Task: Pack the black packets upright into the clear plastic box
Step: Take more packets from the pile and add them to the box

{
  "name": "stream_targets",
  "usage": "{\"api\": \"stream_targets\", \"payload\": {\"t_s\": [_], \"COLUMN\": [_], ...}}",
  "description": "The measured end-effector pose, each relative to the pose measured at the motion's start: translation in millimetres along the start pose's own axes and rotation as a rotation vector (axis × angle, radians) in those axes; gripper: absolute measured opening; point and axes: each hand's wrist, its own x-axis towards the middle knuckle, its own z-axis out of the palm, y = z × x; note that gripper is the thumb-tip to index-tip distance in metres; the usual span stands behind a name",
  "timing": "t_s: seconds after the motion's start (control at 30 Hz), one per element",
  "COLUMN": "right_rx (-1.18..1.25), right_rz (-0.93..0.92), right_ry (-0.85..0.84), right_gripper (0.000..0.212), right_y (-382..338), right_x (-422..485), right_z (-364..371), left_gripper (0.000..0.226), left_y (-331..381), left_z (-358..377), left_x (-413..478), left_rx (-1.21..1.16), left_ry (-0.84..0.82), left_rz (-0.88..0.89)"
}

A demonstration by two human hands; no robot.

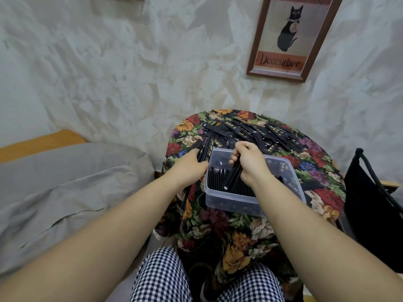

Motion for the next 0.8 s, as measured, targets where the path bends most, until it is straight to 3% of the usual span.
{"api": "stream_targets", "payload": {"t_s": [0.03,0.23,0.4,0.5,0.6,0.73,0.8], "right_rx": [-0.044,-0.180,-0.613,-0.653,-0.716,-0.830,-0.870], "right_rz": [0.024,0.197,0.160,0.135,0.125,0.135,0.118], "right_ry": [-0.015,-0.121,-0.189,-0.226,-0.293,-0.366,-0.382], "right_gripper": [0.006,0.026,0.053,0.043,0.013,0.023,0.013], "right_y": [2,12,17,16,16,16,14], "right_x": [-1,-7,-9,-10,-16,-18,-19], "right_z": [-1,-8,-16,-19,-21,-27,-28], "left_gripper": [0.047,0.051,0.040,0.051,0.048,0.023,0.023], "left_y": [0,-3,-6,-10,-13,-14,-14], "left_z": [1,3,3,4,7,11,12], "left_x": [1,6,6,5,2,-6,-6], "left_rx": [0.006,0.005,-0.056,-0.060,-0.106,-0.159,-0.169], "left_ry": [0.004,0.001,0.006,-0.015,-0.074,-0.111,-0.108], "left_rz": [-0.005,-0.032,-0.040,-0.074,-0.086,-0.051,-0.029]}}
